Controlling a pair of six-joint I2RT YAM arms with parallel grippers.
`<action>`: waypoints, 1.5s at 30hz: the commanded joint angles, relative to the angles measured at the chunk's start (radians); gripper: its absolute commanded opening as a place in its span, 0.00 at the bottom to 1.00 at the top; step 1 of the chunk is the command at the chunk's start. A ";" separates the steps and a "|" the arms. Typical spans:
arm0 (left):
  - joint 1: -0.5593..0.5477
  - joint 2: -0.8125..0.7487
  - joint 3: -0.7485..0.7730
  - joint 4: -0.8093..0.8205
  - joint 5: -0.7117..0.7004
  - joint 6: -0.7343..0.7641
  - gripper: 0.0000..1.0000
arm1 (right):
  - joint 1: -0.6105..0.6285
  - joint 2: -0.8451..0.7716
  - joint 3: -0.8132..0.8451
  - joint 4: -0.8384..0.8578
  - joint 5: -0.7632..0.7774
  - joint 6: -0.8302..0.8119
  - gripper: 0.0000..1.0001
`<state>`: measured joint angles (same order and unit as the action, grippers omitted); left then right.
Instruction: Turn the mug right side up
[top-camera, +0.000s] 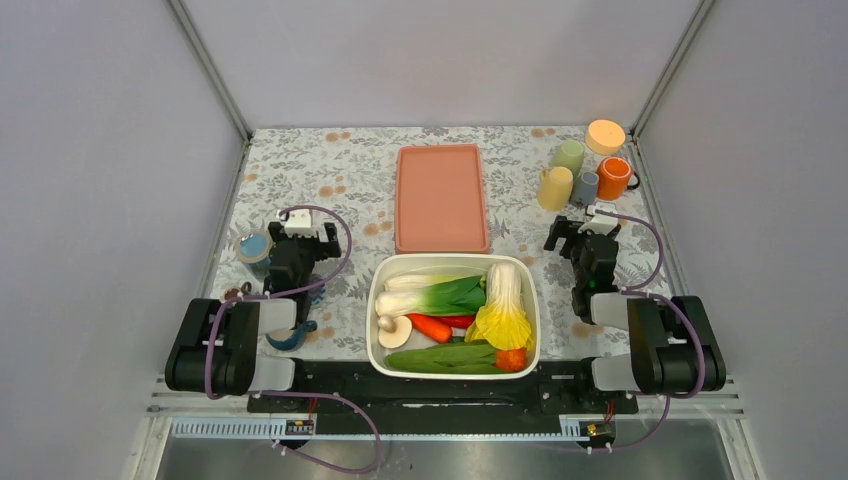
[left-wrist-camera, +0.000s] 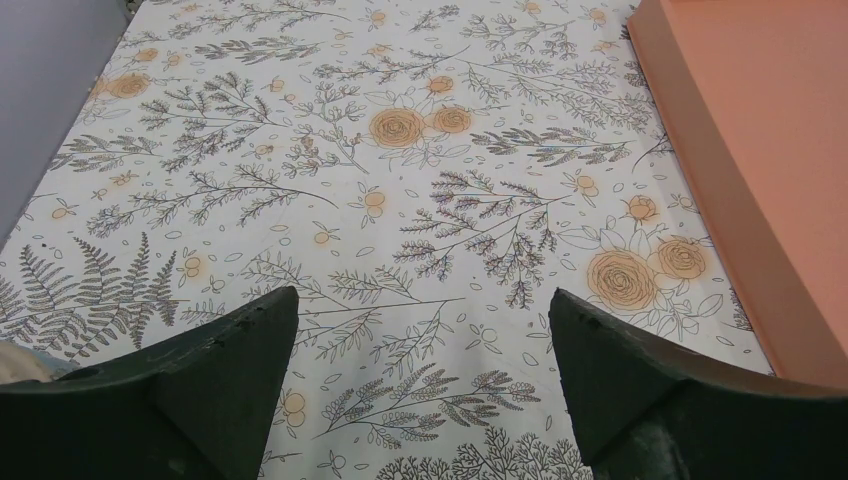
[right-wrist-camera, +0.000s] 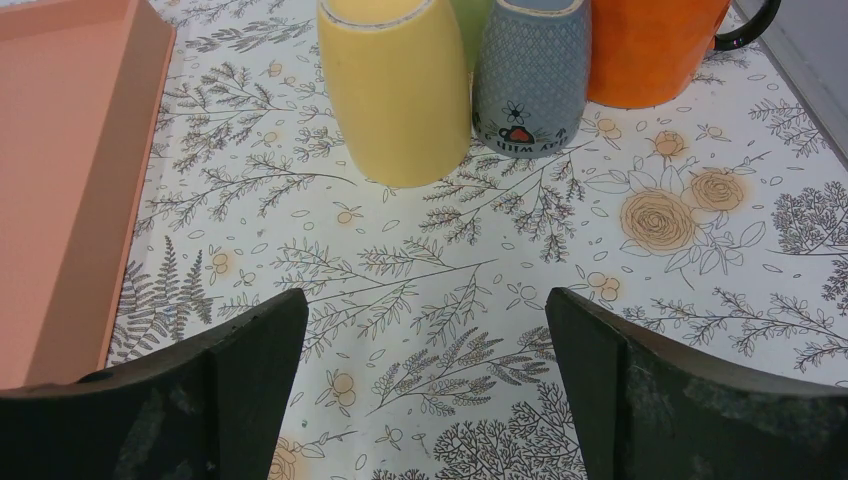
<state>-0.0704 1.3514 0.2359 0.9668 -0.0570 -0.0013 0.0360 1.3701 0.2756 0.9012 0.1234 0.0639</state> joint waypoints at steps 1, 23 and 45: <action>0.006 -0.006 0.008 0.081 -0.013 -0.014 0.99 | -0.005 -0.012 0.006 0.065 0.032 -0.015 0.98; 0.007 -0.030 1.081 -1.946 0.467 0.927 0.93 | -0.005 -0.424 0.213 -0.569 -0.454 0.036 0.99; -0.009 -0.015 0.890 -2.094 -0.006 1.597 0.77 | 0.071 -0.483 0.228 -0.580 -0.693 0.122 0.99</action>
<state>-0.0658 1.3201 1.1824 -1.1984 -0.0513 1.5280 0.0887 0.9073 0.5194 0.2623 -0.5442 0.1745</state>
